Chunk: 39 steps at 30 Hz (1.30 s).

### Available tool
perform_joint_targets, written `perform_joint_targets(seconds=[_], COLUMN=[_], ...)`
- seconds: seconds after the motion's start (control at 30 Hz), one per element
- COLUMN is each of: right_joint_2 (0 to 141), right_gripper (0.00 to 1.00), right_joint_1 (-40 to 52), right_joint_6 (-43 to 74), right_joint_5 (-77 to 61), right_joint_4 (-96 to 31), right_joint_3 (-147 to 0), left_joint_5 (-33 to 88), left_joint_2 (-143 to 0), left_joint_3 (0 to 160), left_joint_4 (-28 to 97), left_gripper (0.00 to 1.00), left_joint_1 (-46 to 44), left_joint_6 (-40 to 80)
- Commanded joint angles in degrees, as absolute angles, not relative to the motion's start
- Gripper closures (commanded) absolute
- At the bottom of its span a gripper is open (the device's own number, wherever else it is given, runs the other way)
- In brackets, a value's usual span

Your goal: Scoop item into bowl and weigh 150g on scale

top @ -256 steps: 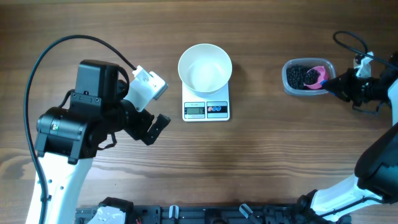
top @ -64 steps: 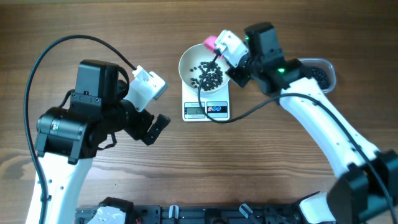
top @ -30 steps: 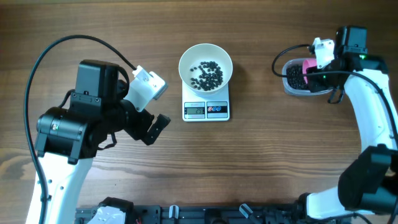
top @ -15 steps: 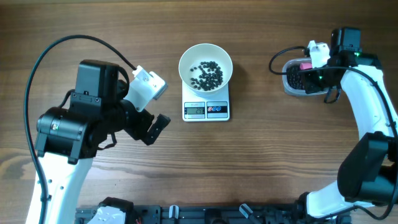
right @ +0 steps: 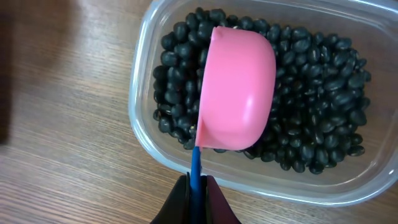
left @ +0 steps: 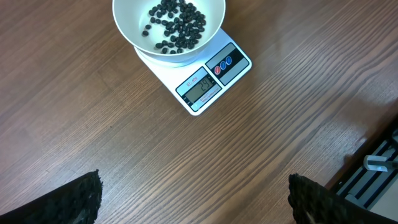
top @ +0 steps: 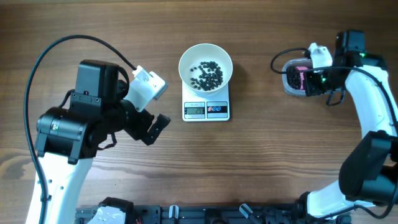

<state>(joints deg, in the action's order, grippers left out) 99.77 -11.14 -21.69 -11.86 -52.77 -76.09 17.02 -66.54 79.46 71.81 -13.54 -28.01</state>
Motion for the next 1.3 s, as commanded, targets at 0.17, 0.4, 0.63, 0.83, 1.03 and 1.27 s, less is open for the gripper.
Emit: perform_joint_targets(seconds=[0.17,0.4,0.63,0.83,1.03,1.27], right_joint_2=[101.06,101.93,107.85,107.83,107.83,107.83], right_gripper=[0.96,0.96,0.96,0.96,0.96,0.96], right_joint_1=[-16.40,-16.97,-18.31,-23.05,-29.04,-30.85], right_joint_6=[-16.43,-11.38,-8.62,-8.64,-8.91,-9.17], right_joint_5=[-28.84,-27.62,-28.36,-35.00,-44.10,-47.75], right_joint_4=[-53.71,-54.06,-54.02,-53.82,-54.30,-55.13], right_joint_3=[-75.40,-75.40,-75.40,-75.40,-75.40,-75.40], left_joint_5=[17.08,17.08,17.10,17.08,17.10,17.08], left_joint_2=[-66.92,-66.92,-66.92,-66.92,-66.92,-66.92], left_joint_3=[80.49,80.49,80.49,80.49,80.49,80.49], left_joint_4=[71.59,71.59,71.59,71.59,71.59,71.59], left_gripper=[0.00,0.00,0.00,0.00,0.00,0.00], left_joint_1=[-13.61,-13.61,-13.61,-13.61,-13.61,-13.61], left_joint_6=[-27.66,-27.66,-27.66,-27.66,-27.66,-27.66])
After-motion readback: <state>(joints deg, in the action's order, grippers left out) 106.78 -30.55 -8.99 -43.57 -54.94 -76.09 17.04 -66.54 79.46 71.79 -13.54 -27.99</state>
